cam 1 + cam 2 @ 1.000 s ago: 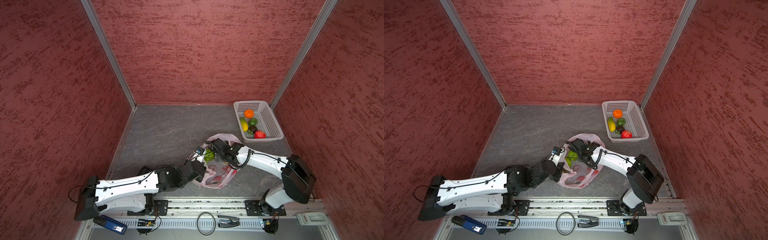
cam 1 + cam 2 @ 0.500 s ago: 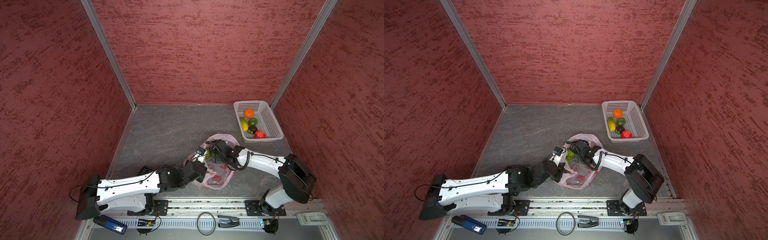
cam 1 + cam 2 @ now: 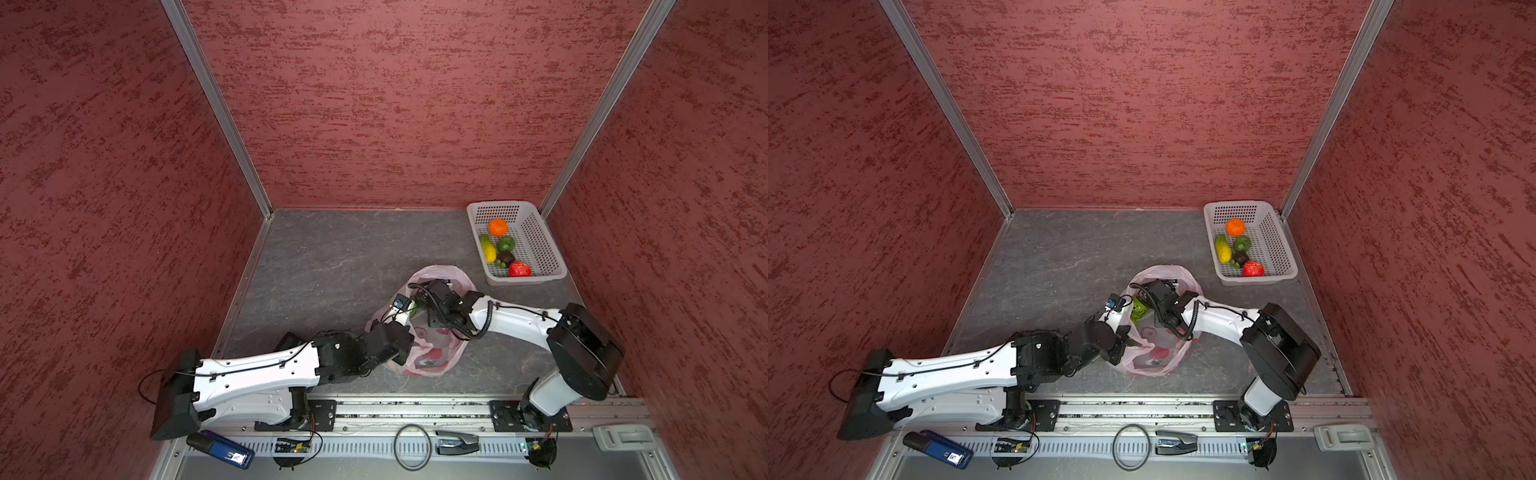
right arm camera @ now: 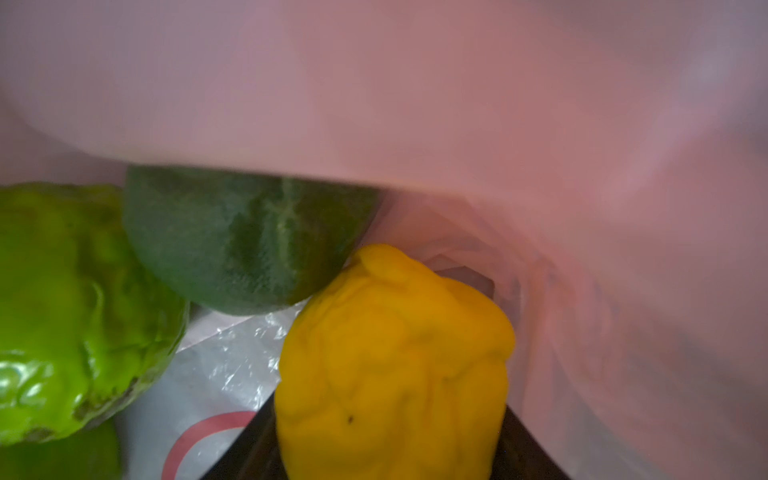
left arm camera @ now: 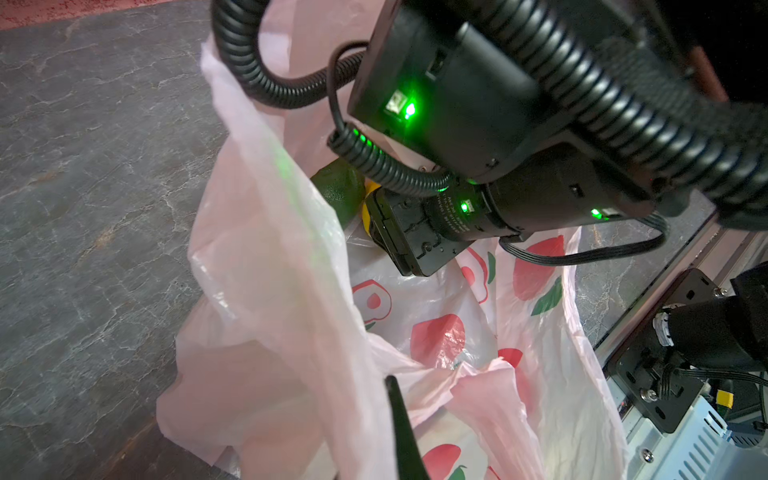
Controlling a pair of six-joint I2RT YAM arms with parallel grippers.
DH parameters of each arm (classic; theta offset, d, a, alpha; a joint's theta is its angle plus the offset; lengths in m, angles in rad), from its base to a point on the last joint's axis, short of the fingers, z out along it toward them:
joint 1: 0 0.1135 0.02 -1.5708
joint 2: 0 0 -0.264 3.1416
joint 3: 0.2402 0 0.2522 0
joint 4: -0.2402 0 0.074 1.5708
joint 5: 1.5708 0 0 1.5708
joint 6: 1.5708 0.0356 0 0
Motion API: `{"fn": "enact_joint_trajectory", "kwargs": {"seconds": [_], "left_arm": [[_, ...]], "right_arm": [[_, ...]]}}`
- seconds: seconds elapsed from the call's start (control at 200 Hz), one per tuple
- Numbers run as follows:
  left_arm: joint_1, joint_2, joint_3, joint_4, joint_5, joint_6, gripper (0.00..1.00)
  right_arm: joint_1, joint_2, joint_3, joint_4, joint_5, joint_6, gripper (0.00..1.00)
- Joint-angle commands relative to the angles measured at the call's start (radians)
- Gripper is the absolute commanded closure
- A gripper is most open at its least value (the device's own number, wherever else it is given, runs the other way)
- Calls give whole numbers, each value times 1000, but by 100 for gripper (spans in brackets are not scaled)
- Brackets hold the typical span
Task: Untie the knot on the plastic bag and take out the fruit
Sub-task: 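Close the right gripper on the yellow fruit and lift it out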
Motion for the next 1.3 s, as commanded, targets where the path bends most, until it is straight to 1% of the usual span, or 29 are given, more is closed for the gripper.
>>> {"fn": "enact_joint_trajectory", "kwargs": {"seconds": [0.0, 0.115, 0.215, 0.356, 0.401, 0.546, 0.766, 0.982, 1.177, 1.292], "left_arm": [[-4, -13, -5, 6, 3, 3, 100], [-3, -16, -6, 4, -3, 2, 100], [-2, -19, -12, 1, -10, -1, 100], [0, -25, -19, 1, -22, -3, 100], [3, -28, -21, -2, -27, -3, 100], [12, -38, -25, -5, -36, -3, 100], [17, -59, -29, -28, -44, -3, 100], [22, -87, -30, -61, -61, -1, 100], [33, -104, -29, -72, -58, 2, 100], [34, -105, -29, -76, -56, 3, 100]], "right_arm": [[-3, -14, 15, -13, 15, 10, 48], [-1, -67, 15, -26, -15, -1, 51], [22, -119, 25, -46, -43, -17, 52], [82, -148, 61, -99, -75, -28, 52], [107, -181, 74, -118, -86, -27, 52], [179, -204, 101, -163, -101, 9, 53], [256, -261, 170, -258, -77, 72, 53], [315, -301, 285, -375, -50, 87, 55], [328, -349, 375, -485, -23, 102, 55], [327, -382, 434, -562, 18, 106, 55]]}}
